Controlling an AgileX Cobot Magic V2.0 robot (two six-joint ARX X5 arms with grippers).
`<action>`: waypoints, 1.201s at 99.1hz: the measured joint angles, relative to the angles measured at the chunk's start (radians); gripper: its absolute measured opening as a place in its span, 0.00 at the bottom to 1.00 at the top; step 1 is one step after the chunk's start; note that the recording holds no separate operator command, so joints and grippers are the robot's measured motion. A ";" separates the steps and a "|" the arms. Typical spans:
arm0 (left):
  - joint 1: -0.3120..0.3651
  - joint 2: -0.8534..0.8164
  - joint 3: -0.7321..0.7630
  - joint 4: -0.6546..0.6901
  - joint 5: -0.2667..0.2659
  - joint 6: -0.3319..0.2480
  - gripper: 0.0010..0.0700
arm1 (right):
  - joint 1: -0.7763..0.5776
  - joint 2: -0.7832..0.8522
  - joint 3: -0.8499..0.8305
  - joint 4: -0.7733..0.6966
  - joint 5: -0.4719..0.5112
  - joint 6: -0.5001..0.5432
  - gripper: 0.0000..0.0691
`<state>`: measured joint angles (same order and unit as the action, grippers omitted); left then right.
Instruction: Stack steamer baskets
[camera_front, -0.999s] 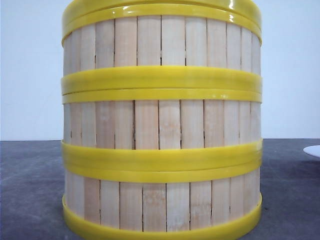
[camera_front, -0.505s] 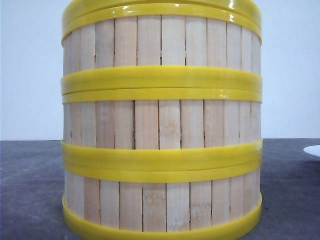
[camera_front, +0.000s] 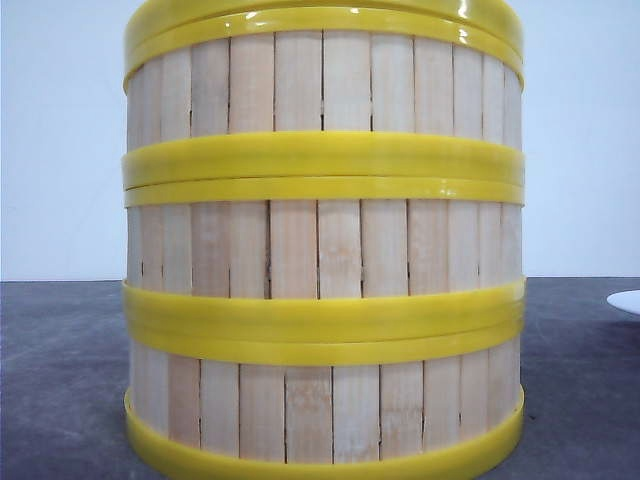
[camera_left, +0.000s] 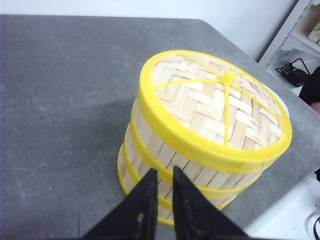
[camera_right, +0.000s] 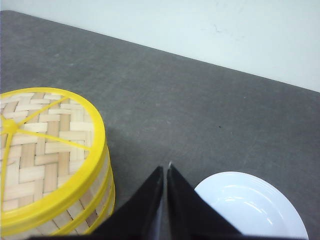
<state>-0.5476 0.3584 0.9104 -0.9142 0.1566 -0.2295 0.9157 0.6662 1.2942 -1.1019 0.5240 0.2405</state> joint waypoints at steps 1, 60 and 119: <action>0.000 0.000 0.000 0.001 0.000 0.000 0.03 | 0.000 0.000 0.000 0.000 0.000 0.000 0.01; 0.000 0.000 0.000 0.005 0.000 0.000 0.03 | 0.000 0.000 0.000 0.000 0.000 0.000 0.01; 0.181 -0.021 0.000 0.018 -0.053 0.220 0.03 | 0.000 0.000 0.000 0.000 0.000 0.000 0.01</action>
<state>-0.3664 0.3374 0.9100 -0.8967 0.1040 -0.0093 0.9157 0.6662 1.2942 -1.1023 0.5236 0.2405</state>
